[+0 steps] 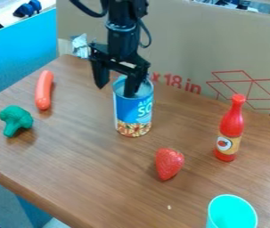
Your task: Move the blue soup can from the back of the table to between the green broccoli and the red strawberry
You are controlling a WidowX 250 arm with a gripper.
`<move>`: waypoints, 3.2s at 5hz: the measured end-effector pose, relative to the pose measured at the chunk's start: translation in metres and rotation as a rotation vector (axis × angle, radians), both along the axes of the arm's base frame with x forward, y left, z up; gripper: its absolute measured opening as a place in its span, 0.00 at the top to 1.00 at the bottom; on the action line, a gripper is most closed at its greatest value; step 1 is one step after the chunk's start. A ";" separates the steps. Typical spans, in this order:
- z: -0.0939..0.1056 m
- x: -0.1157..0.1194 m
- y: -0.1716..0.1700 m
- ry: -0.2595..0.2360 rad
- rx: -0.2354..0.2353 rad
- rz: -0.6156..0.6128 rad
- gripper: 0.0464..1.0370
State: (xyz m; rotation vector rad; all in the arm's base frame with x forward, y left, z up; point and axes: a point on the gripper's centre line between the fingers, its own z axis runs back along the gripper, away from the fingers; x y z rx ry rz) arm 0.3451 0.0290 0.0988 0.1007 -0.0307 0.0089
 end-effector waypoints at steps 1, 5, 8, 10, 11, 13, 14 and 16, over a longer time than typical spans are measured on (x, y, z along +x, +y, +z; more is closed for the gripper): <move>-0.006 -0.024 0.007 0.024 -0.009 -0.017 0.04; 0.002 -0.108 0.036 0.145 0.014 0.031 0.04; 0.033 -0.109 0.055 0.089 -0.170 -0.022 0.04; 0.058 -0.055 0.084 -0.095 -0.132 -0.061 0.04; 0.062 -0.053 0.109 -0.116 -0.115 -0.014 0.04; 0.056 -0.066 0.131 -0.072 -0.087 0.071 0.04; 0.055 -0.066 0.131 -0.071 -0.087 0.069 0.04; 0.055 -0.066 0.131 -0.071 -0.087 0.069 0.04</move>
